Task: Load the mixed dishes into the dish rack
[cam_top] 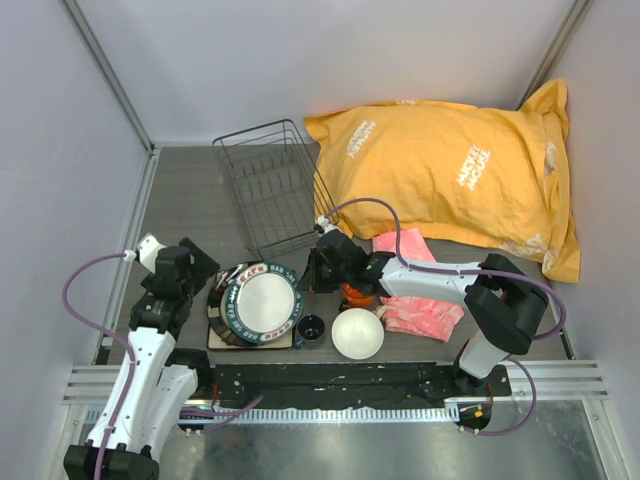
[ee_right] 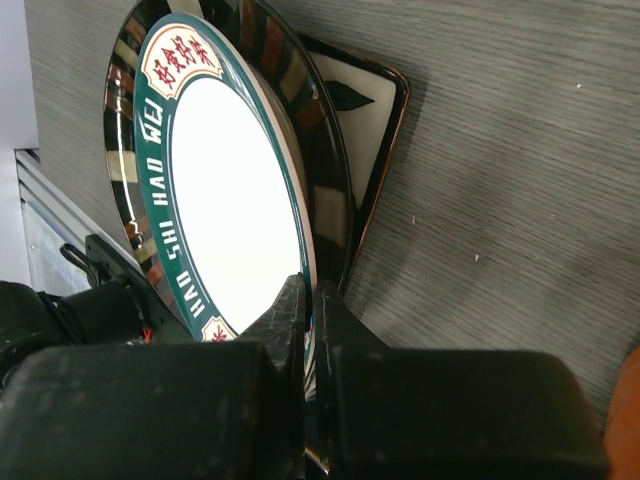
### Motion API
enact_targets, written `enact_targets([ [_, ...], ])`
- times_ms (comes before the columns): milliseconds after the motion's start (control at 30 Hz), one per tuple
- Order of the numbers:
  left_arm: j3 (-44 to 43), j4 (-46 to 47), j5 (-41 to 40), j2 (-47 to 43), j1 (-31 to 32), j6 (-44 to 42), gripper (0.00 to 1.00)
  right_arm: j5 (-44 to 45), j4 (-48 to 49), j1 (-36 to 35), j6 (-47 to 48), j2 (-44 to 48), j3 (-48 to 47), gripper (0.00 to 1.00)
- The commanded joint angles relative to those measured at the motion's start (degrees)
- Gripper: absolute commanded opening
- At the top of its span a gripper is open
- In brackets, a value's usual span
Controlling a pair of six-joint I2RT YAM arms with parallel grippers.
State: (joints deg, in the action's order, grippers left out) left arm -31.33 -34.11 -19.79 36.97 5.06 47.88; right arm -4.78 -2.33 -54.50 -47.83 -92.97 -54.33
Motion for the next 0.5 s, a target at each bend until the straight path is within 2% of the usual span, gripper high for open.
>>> enact_targets([
  [0, -0.05, 1.85, 1.16, -0.76, -0.31, 0.55, 0.97, -4.09, 0.39, 0.18, 3.01, 3.32, -2.19, 0.01],
  [467, -0.75, 1.32, 2.74, -2.60, -0.31, 0.55, 0.97, -13.77, 7.25, 0.45, 1.17, 8.24, -1.40, 0.01],
])
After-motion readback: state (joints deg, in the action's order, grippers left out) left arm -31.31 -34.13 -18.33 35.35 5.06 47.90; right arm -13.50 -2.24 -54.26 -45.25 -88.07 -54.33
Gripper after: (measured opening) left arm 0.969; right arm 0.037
